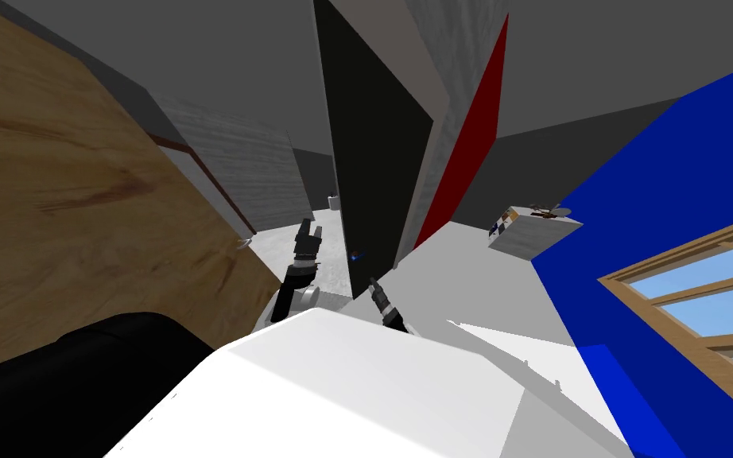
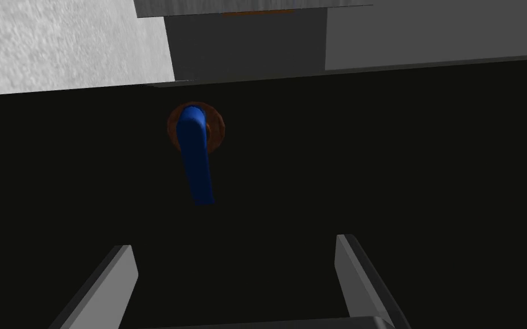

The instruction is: Push the door open

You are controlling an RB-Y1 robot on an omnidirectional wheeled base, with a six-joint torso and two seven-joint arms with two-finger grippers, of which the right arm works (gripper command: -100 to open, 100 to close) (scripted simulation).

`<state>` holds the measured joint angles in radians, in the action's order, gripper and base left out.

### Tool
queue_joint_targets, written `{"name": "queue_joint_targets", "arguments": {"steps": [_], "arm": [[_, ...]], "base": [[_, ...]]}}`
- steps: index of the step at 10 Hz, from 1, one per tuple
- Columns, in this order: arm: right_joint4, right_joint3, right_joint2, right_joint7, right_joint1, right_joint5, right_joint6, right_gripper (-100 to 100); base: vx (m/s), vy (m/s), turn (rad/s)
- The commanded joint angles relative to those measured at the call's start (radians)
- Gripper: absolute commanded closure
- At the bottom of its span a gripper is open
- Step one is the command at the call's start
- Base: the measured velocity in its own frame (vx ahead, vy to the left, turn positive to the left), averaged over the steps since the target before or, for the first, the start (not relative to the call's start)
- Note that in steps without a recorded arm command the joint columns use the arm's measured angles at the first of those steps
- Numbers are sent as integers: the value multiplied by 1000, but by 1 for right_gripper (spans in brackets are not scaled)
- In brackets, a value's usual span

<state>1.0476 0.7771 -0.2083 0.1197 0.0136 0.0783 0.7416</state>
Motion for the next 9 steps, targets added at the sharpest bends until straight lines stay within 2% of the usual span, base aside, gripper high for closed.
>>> {"name": "queue_joint_targets", "arguments": {"steps": [1,7,8,9], "arm": [[-33,23,-3,4,17,3,8,-100],[-131,90,-13,17,63,12,35,-100],[-121,82,-12,15,56,11,33,-100],[-133,78,-4,11,57,10,37,-100]], "base": [[174,28,-44],[154,37,-30],[73,27,-8],[129,74,43]]}}
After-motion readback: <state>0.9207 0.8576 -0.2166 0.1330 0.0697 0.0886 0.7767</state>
